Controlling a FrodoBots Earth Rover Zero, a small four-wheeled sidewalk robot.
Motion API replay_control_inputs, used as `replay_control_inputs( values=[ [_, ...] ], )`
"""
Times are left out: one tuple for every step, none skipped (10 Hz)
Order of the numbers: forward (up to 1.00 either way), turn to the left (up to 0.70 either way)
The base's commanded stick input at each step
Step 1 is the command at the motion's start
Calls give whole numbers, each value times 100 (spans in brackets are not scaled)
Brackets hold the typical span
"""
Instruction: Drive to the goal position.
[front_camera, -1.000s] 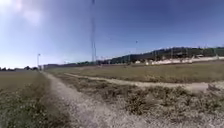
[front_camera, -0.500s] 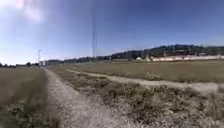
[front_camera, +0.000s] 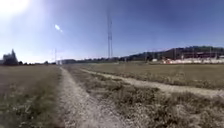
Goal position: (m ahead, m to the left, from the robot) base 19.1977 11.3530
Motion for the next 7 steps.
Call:
replay_control_inputs(
  values=[
    [50, 0],
    [50, 0],
    [50, 0],
    [50, 25],
    [50, 50],
    [50, 50],
    [50, 50]
  ],
)
